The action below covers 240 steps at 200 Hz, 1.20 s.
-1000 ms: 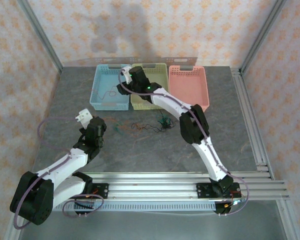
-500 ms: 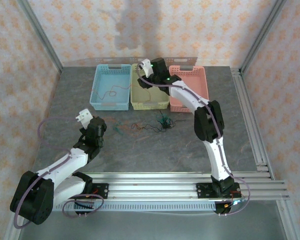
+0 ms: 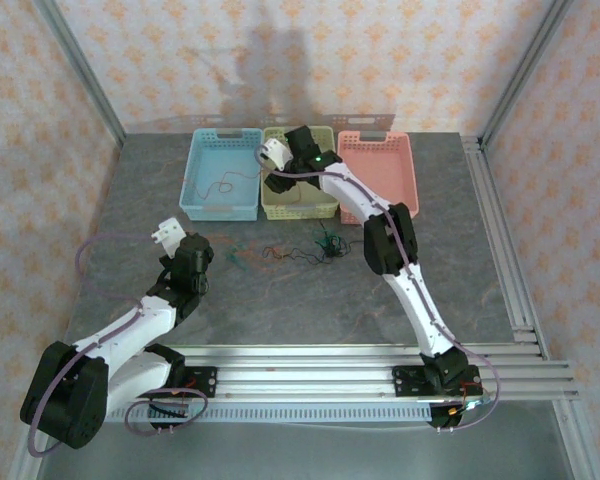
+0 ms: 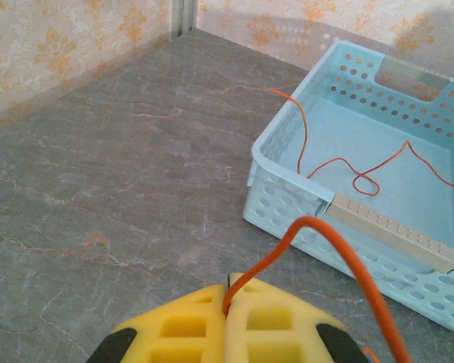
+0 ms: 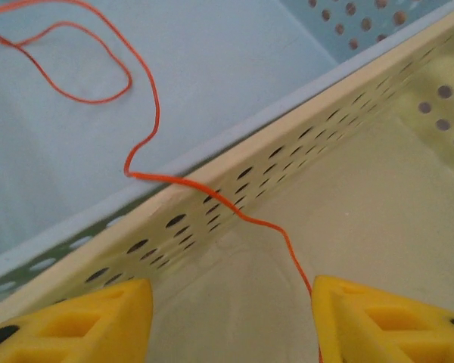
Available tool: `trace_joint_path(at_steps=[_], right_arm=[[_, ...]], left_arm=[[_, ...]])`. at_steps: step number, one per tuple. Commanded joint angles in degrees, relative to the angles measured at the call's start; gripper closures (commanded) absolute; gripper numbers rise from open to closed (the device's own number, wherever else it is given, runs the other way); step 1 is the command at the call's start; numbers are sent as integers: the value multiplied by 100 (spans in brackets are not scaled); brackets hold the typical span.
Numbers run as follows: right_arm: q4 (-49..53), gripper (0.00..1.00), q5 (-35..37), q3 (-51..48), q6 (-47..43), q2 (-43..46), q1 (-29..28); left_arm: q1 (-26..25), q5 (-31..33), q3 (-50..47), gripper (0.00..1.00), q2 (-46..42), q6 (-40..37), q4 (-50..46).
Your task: Untangle the cables
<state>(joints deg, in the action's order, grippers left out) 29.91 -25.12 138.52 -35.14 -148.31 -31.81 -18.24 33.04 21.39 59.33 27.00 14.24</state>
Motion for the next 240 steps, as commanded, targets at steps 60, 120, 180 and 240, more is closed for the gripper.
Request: trace_joint_path(at_steps=[60, 120, 180, 240], right_arm=[[86, 46, 73, 678, -282, -672, 25], [-1022, 74, 180, 116, 207, -552, 10], [-1972, 100, 424, -772, 556, 318, -46], [-2780, 100, 845, -1591, 1001, 1023, -54]], left_arm=[[49, 35, 151, 100, 61, 33, -53], [50, 19, 155, 100, 63, 24, -53], [49, 9, 164, 100, 79, 23, -53], [49, 1, 168, 100, 87, 22, -53]])
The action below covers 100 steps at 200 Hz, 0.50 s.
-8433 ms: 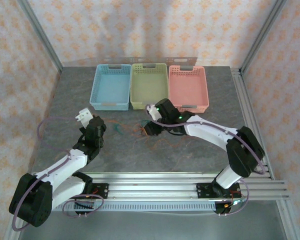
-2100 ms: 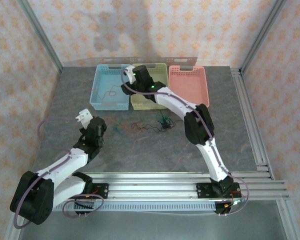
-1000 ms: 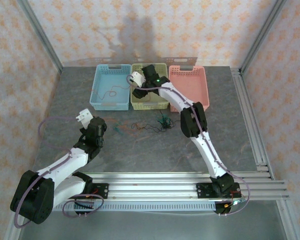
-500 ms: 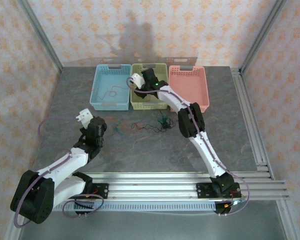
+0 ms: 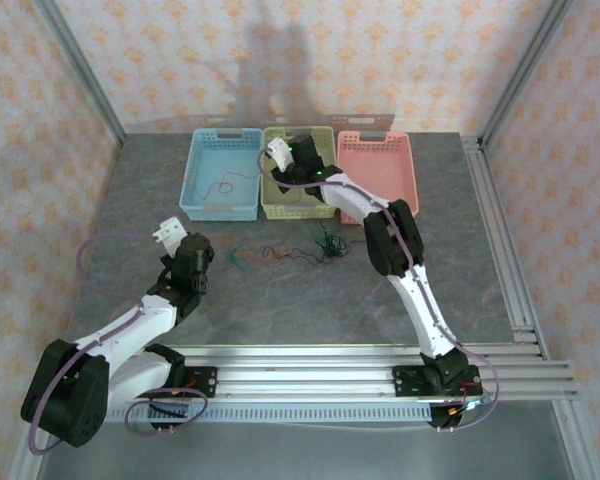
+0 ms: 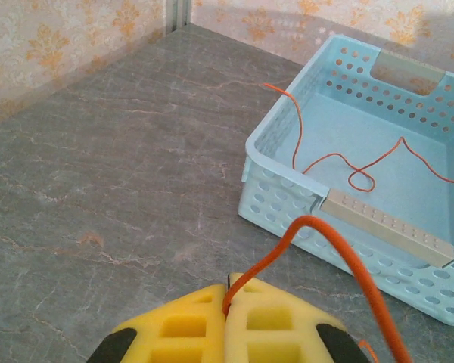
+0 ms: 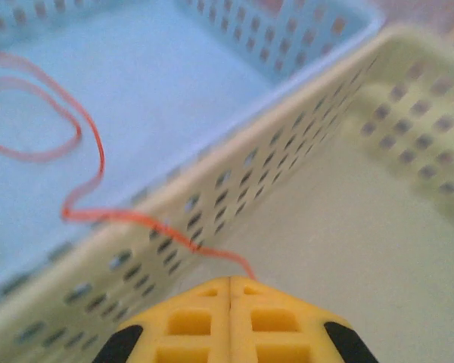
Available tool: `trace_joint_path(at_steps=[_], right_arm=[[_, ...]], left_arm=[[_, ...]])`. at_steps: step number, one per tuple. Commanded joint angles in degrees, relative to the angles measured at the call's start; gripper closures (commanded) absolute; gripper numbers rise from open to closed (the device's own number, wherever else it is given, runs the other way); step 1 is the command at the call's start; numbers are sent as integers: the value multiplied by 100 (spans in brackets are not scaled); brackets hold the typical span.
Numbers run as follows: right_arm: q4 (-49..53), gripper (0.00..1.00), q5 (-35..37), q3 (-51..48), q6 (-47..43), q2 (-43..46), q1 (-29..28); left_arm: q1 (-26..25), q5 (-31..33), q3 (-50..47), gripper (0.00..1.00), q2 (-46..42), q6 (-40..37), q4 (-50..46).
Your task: Untangle the cables
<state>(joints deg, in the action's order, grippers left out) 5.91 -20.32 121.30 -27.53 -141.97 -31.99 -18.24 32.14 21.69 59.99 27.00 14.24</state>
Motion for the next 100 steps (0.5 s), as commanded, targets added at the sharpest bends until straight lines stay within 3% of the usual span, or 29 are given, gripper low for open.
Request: trace_joint_path(at_steps=[1, 19, 37, 49, 68, 100], right_arm=[[-349, 100, 385, 149, 244, 381, -41], [219, 98, 555, 385, 189, 284, -23], [641, 66, 644, 424, 134, 270, -4], [1169, 56, 499, 671, 94, 179, 36], [2038, 49, 422, 1168, 54, -32, 91], [2697, 48, 345, 1579, -128, -290, 138]], left_arm=[[49, 95, 135, 100, 22, 23, -53], [52, 88, 142, 100, 31, 18, -53], [48, 85, 158, 100, 53, 27, -57], [49, 75, 159, 100, 57, 23, -53], [49, 78, 160, 100, 65, 20, -62], [49, 77, 169, 100, 66, 24, -61]])
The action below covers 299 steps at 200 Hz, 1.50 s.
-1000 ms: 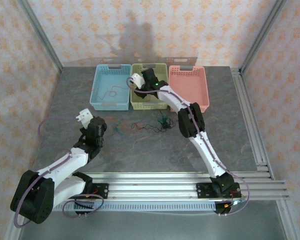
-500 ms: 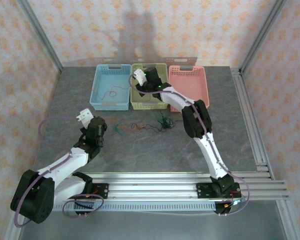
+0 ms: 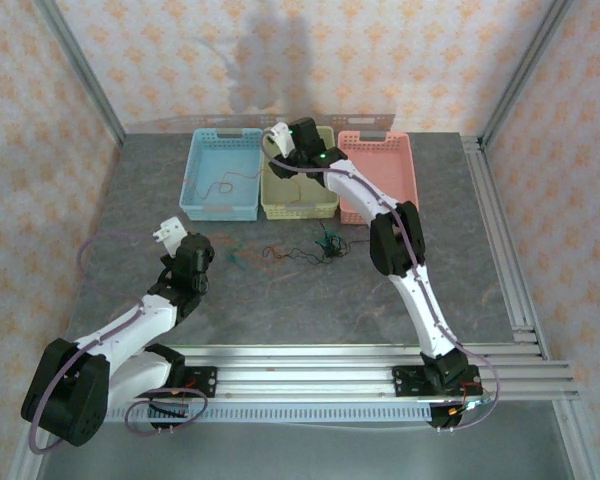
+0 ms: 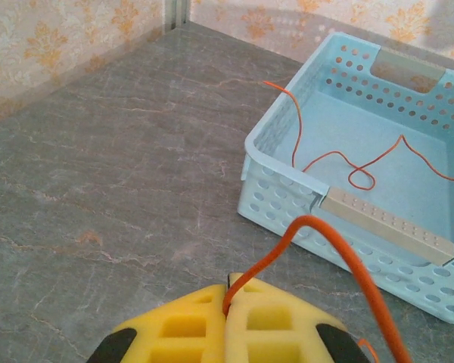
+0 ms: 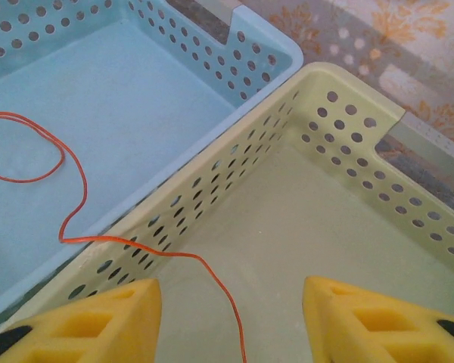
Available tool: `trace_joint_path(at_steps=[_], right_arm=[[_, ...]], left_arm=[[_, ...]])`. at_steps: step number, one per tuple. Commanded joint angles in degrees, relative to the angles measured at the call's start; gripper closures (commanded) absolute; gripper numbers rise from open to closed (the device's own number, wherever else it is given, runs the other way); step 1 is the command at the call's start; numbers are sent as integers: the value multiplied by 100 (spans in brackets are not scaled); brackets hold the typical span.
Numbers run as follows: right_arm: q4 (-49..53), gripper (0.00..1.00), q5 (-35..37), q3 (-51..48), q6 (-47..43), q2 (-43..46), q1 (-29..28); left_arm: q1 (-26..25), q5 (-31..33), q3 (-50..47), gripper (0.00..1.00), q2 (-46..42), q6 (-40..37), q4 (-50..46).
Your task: Untangle the cables
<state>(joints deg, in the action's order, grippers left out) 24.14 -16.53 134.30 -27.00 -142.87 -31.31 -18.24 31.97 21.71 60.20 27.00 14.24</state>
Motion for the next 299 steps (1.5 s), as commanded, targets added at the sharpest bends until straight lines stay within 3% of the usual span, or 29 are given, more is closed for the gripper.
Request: trace_joint_path(at_steps=[1, 69, 140, 169, 208, 245, 299], right_arm=[[882, 48, -42, 280, -195, -204, 71], [1451, 46, 36, 1274, -368, -996, 219], [1787, 44, -446, 1606, -304, -1469, 301], [1879, 46, -321, 1634, -401, -1610, 317], [1980, 62, -386, 1773, -352, -1714, 353], [1713, 100, -503, 1665, -163, -1457, 345], [-71, 100, -339, 418, 410, -25, 53]], left_arm=[[49, 97, 166, 100, 44, 24, -66], [49, 82, 175, 100, 60, 24, -72], [51, 86, 189, 100, 87, 20, -79], [49, 69, 193, 100, 92, 23, -88], [49, 58, 202, 100, 113, 24, -88], [49, 58, 205, 100, 105, 24, -97], [49, 55, 219, 100, 115, 24, -101]])
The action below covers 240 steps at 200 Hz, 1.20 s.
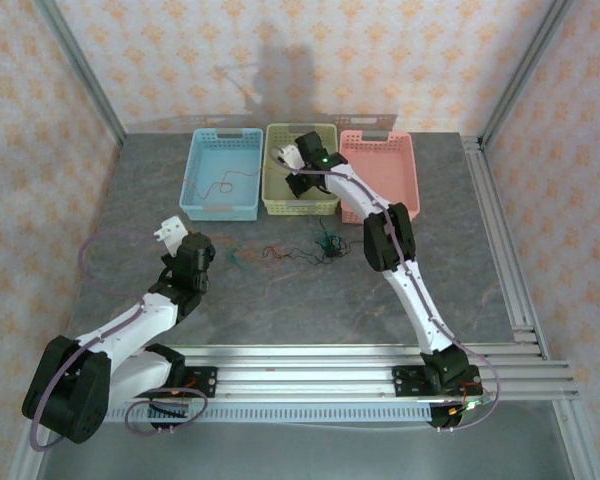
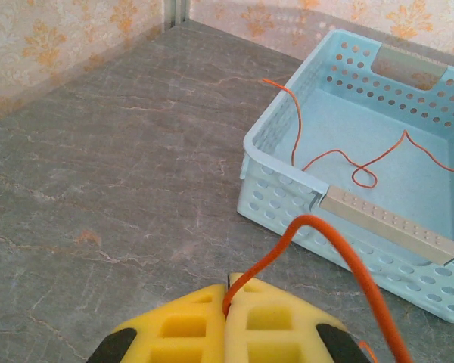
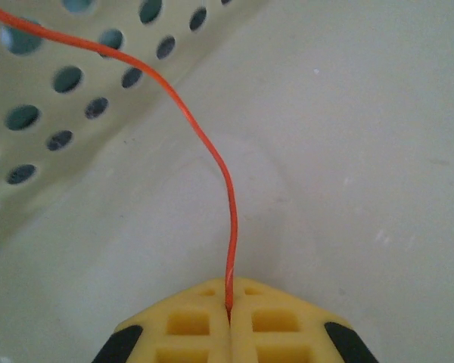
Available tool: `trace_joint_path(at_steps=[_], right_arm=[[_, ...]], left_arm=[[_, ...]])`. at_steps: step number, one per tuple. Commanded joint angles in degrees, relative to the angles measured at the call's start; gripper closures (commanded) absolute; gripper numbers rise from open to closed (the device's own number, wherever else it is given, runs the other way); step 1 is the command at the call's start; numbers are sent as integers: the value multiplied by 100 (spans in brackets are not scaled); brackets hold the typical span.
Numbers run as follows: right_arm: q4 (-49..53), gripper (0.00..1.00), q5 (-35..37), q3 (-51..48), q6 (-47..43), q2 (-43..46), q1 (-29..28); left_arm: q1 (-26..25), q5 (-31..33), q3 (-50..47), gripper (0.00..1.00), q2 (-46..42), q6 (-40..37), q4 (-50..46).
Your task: Untangle the cables
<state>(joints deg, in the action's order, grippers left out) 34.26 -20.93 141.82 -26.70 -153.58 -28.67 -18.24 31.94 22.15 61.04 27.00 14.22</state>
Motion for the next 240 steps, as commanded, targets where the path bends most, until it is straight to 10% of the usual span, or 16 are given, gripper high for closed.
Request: trace_joint_path(at_steps=[1, 130, 240], right_arm=[[-1112, 100, 90, -354, 391, 1070, -215], [-3493, 100, -88, -317, 1879, 860, -852], [-5077, 100, 1326, 1214, 3437, -530, -822]], left_arm=[[49, 58, 175, 100, 32, 24, -101], [49, 61, 175, 100, 40, 33, -100], [49, 17, 208, 100, 99, 11, -99]])
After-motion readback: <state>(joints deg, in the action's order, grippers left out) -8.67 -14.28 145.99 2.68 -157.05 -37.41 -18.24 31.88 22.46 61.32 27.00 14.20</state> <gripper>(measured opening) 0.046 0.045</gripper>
